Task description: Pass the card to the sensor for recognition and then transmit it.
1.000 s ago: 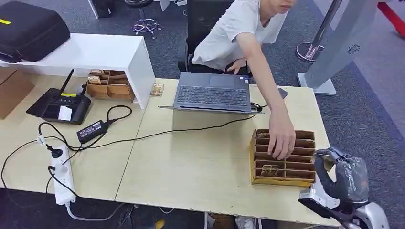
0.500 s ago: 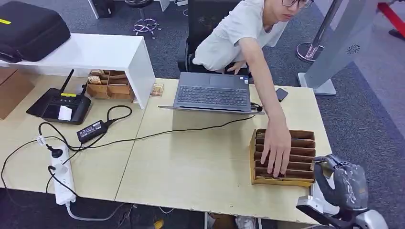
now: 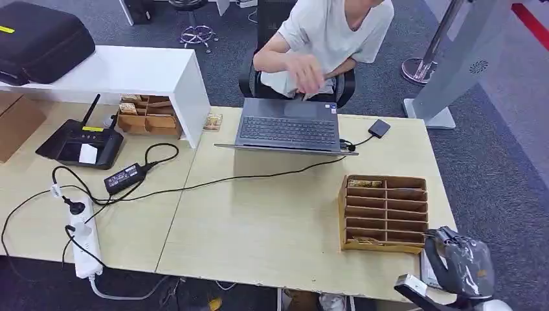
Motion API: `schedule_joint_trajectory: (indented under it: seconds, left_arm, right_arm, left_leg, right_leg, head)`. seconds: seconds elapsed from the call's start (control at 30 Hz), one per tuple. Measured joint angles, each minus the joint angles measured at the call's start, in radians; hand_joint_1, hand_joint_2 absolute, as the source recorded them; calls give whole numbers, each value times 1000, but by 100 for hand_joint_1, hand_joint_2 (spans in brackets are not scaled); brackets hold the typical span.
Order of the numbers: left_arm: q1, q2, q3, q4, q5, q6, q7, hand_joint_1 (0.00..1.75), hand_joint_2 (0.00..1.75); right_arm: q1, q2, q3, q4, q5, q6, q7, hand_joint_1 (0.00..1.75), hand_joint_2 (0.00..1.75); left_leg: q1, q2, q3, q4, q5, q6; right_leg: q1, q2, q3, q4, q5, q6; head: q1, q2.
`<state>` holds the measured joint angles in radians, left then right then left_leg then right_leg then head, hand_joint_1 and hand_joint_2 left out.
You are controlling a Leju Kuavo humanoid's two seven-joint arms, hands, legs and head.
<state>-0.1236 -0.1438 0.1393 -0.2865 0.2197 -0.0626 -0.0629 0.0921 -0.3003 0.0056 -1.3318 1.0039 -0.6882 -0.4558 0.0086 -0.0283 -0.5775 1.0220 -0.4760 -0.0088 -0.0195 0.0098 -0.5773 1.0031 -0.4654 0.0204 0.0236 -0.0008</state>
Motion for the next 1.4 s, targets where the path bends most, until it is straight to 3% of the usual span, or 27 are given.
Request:
schedule_joint_trajectory:
  seconds: [0.2, 0.43, 1.4]
  left_arm:
    - [0, 3, -3, -1, -1, -1, 9, 0, 175]
    - [0, 5, -5, -1, -6, -3, 10, 0, 175]
    - [5, 6, -18, -2, -8, -4, 7, 0, 175]
  right_arm:
    - [-17, 48, -132, 70, 61, 0, -50, 175, 175]
    - [-31, 82, -225, 121, 82, 0, -79, 175, 175]
    - [-38, 126, -229, 226, 22, -11, -71, 175, 175]
  left_leg:
    - [0, 0, 0, 0, 0, 0]
    - [0, 0, 0, 0, 0, 0]
    - [0, 0, 0, 0, 0, 0]
  right_leg:
    - [0, 0, 0, 0, 0, 0]
    - [0, 0, 0, 0, 0, 0]
    - [0, 0, 1, 0, 0, 0]
  head:
    - [0, 0]
    - [0, 0]
    - [0, 0]
